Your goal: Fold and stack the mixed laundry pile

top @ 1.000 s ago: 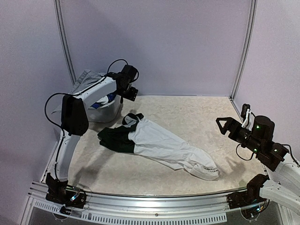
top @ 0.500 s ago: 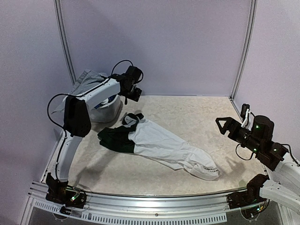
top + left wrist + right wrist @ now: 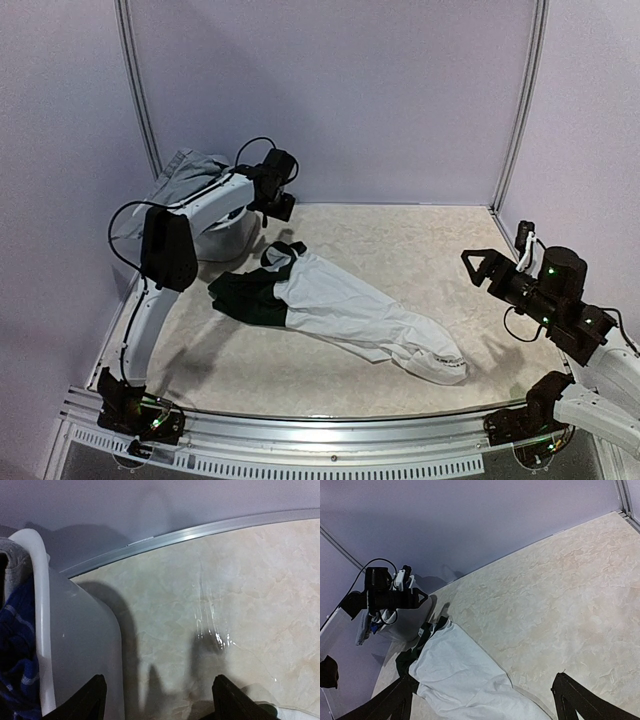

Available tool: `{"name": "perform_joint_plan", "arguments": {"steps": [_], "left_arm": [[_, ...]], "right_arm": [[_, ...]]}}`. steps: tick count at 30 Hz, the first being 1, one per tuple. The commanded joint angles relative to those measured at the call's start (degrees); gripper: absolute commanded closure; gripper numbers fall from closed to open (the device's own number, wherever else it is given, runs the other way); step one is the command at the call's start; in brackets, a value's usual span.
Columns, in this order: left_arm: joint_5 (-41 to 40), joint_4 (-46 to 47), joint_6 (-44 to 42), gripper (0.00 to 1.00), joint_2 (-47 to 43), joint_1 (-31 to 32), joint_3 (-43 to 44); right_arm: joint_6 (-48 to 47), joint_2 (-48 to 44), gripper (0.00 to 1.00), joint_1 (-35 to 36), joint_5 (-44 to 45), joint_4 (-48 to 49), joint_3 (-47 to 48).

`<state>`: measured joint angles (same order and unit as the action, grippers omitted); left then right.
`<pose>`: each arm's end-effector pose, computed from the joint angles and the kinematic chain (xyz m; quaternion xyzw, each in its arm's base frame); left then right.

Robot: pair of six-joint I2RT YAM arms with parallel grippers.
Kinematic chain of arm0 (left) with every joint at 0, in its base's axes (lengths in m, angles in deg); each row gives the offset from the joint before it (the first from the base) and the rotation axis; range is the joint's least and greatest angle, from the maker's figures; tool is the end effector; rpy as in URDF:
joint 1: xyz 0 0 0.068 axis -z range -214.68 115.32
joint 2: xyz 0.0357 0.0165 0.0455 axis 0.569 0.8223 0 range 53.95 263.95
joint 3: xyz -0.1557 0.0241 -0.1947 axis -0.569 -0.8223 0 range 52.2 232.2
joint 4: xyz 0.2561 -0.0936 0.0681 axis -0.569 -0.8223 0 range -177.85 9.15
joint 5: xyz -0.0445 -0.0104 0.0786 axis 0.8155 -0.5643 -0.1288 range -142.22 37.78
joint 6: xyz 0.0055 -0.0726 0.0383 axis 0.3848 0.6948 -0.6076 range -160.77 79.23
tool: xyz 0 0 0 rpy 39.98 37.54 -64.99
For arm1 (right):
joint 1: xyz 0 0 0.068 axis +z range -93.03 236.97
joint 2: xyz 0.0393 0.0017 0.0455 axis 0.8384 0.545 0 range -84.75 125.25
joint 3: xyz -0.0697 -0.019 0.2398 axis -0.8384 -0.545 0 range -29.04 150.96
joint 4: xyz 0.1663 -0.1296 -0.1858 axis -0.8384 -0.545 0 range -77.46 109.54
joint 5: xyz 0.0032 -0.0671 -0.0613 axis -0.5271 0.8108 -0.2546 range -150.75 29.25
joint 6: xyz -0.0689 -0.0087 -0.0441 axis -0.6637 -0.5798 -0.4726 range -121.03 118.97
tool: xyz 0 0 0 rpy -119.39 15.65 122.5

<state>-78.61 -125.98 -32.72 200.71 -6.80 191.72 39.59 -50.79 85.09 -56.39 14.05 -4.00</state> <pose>0.5249 -0.2417 0.1622 0.0862 0.9205 0.1087 0.3654 0.2081 0.1049 0.2298 0.1092 0.7824 0.3209 0.5224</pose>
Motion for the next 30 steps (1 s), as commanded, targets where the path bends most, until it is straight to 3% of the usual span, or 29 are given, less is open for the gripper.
{"name": "perform_joint_plan", "arguments": {"steps": [1, 19, 24, 30], "left_arm": [[-1.40, -2.17, 0.78, 0.25, 0.43, -5.15, 0.09], [1.54, -2.47, 1.19, 0.23, -1.17, -10.13, 0.14], [2.80, -2.72, 1.44, 0.14, -8.04, -7.07, -4.31], [0.79, 0.78, 3.23, 0.05, -20.79, -3.26, -17.30]], "right_arm": [[-0.80, 0.71, 0.01, 0.29, 0.38, 0.62, -0.60], [-0.96, 1.99, 0.01, 0.34, 0.66, 1.49, -0.68], [-1.19, 3.22, 0.01, 0.29, 0.80, 1.80, -0.43], [-0.99, 4.48, 0.01, 0.33, -1.01, 1.35, 0.23]]}}
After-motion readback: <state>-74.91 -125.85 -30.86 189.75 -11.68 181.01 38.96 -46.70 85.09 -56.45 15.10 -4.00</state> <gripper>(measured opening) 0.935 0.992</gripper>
